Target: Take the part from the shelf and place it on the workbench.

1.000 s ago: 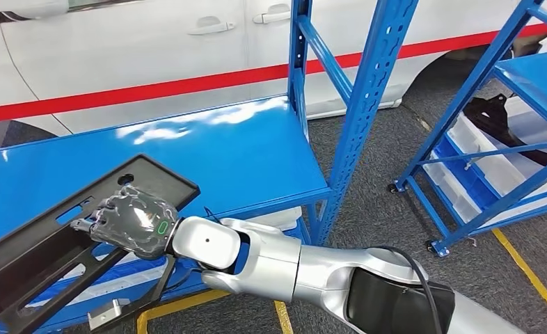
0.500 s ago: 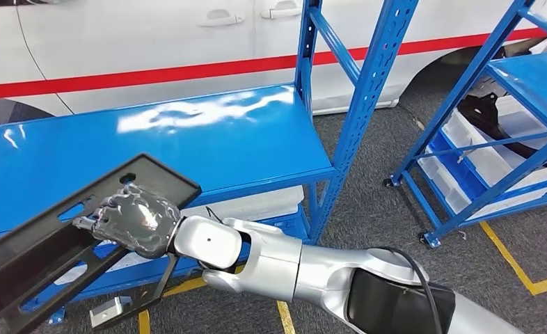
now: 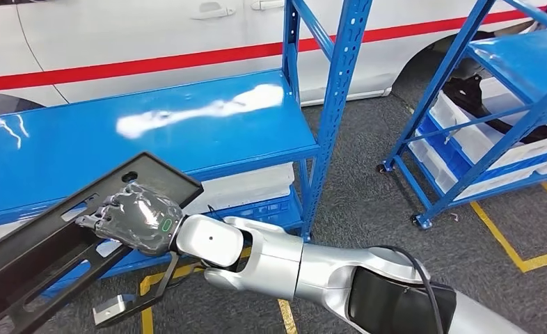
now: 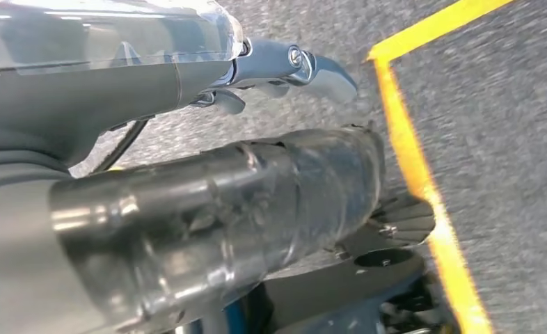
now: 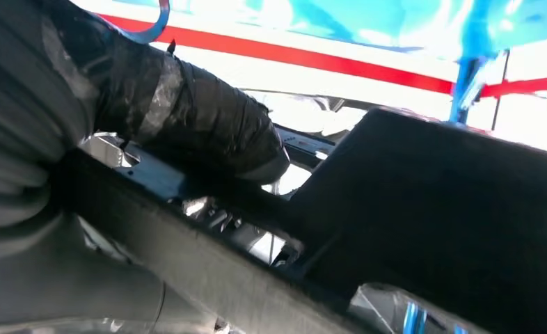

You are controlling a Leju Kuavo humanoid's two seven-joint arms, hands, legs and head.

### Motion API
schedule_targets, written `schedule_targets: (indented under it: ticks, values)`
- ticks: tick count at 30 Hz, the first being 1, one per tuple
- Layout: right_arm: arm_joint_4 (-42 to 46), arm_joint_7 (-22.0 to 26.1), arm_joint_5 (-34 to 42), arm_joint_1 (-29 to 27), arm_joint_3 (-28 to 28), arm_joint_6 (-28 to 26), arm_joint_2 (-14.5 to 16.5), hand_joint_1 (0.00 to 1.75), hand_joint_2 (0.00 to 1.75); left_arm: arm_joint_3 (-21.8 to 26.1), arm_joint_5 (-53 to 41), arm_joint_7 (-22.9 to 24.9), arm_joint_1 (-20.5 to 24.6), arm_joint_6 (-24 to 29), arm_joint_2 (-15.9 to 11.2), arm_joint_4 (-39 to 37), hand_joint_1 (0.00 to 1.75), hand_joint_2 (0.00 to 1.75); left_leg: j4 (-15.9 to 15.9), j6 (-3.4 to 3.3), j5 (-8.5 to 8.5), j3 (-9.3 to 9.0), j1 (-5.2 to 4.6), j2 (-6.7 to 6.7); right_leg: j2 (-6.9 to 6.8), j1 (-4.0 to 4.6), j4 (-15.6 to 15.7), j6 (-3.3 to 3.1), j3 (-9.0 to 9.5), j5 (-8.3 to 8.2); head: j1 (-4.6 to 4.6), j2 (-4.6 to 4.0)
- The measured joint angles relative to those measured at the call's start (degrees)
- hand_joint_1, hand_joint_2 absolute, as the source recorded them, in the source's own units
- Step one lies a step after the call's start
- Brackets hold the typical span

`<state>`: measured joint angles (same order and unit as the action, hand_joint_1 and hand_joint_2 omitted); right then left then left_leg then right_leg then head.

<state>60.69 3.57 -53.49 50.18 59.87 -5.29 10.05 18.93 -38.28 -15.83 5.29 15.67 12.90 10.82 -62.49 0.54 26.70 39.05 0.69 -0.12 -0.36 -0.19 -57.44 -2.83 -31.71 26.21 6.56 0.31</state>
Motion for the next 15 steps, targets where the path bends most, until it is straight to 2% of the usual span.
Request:
schedule_targets:
  ticks: [1,2,3,4,5,6,7,8,9,10,12,13,14,15]
  values:
    - [0.0,0.0,0.0,0.0,0.0,0.0,0.0,1.75,1.75,0.0,0.0,0.0,0.0,0.0,0.0,0.0,0.00,0.00,-3.2,0.30,3.01,0.82,0.09,-0.01,-0.02,-0.01,0.1,-0.19,-0.89,-0.76,-0.02,0.01]
    - [0.0,0.0,0.1,-0.1,0.0,-0.1,0.0,1.75,1.75,0.0,0.0,0.0,0.0,0.1,0.0,0.0,0.00,0.00,-6.8,0.61,5.24,1.48,0.23,0.01,-0.09,-0.02,0.0,-0.19,-1.87,-1.49,-0.04,0.01]
    - [-0.1,0.1,0.1,-0.1,0.0,-0.1,0.0,1.75,1.75,0.0,0.0,0.0,0.0,0.1,0.0,0.0,0.00,0.00,-9.7,0.91,6.03,1.71,0.38,0.01,-0.16,-0.04,-0.1,-0.10,-2.87,-2.17,-0.03,0.01]
    - [-0.1,0.1,0.1,-0.2,0.0,-0.1,0.0,1.75,1.75,0.0,0.0,0.0,0.0,0.1,-0.1,0.0,0.00,0.00,-11.1,1.20,5.45,1.32,0.54,0.02,-0.23,-0.10,-0.3,0.04,-3.92,-2.82,-0.03,0.02]
    - [-0.2,0.2,0.1,-0.3,0.0,-0.1,0.0,1.75,1.75,0.0,0.0,0.0,0.0,0.2,-0.1,0.0,0.00,0.00,-10.8,1.46,3.86,0.07,0.71,0.03,-0.28,-0.21,-0.6,0.25,-5.03,-3.44,-0.04,0.02]
    - [-0.2,0.3,0.1,-0.3,0.0,-0.1,0.0,1.75,1.75,0.0,0.0,0.0,0.0,0.2,-0.2,0.0,0.00,0.00,-8.6,1.70,2.17,-2.13,0.91,0.04,-0.30,-0.35,-1.1,0.53,-6.11,-3.97,-0.04,0.02]
    - [-0.2,0.4,0.1,-0.3,0.0,-0.1,0.0,1.75,1.75,0.0,0.0,0.0,0.1,0.2,-0.2,0.0,0.00,0.00,-5.0,1.94,1.73,-4.99,1.03,0.04,-0.30,-0.42,-1.6,0.88,-7.12,-4.45,-0.05,0.02]
    - [-0.1,0.4,0.1,-0.3,0.0,-0.1,0.0,1.75,1.75,0.0,0.0,0.0,0.2,0.2,-0.2,0.0,0.00,0.00,-1.0,1.83,2.07,-7.74,0.99,-0.08,-0.30,-0.46,-2.1,1.29,-7.91,-4.87,-0.03,0.02]
    - [-0.1,0.4,0.1,-0.3,0.0,-0.1,0.0,1.75,1.75,0.0,-0.1,0.0,0.2,0.2,-0.2,0.0,0.00,0.00,2.0,1.56,2.87,-9.63,0.91,-0.18,-0.33,-0.41,-2.5,1.67,-8.36,-5.30,-0.01,0.01]
    - [-0.1,0.4,0.1,-0.3,0.0,-0.2,0.0,1.75,1.75,0.0,-0.1,0.0,0.2,0.2,-0.2,0.0,0.00,0.00,3.7,1.15,3.76,-10.52,0.72,-0.29,-0.35,-0.33,-2.5,2.03,-8.56,-5.79,0.01,0.01]
    - [-0.2,0.4,0.1,-0.4,0.0,-0.2,0.0,1.75,1.75,0.0,-0.1,0.0,0.2,0.2,-0.2,0.0,0.00,0.00,4.2,-0.04,3.22,-10.06,0.60,-0.24,-0.31,-0.33,-2.2,2.70,-8.62,-6.70,0.03,0.00]
    - [-0.2,0.4,0.1,-0.4,0.0,-0.2,0.0,1.75,1.75,0.0,-0.1,0.0,0.2,0.2,-0.2,0.0,0.00,0.00,4.2,-0.63,2.62,-9.64,0.62,-0.09,-0.19,-0.42,-2.5,3.01,-8.92,-6.13,0.02,0.00]
    - [-0.2,0.5,0.1,-0.4,0.0,-0.2,-0.1,1.75,1.75,0.0,-0.1,0.0,0.2,0.2,-0.1,0.0,0.00,0.00,4.4,-1.24,1.86,-9.06,0.66,0.09,-0.07,-0.52,-3.7,3.27,-9.46,-4.35,0.02,-0.01]
    - [-0.2,0.5,0.1,-0.4,0.0,-0.2,-0.1,1.75,1.75,0.0,-0.1,0.0,0.2,0.2,-0.1,0.0,0.00,0.00,4.4,-1.73,0.99,-8.28,0.71,0.24,0.03,-0.62,-6.1,3.46,-10.24,-1.44,0.03,-0.01]
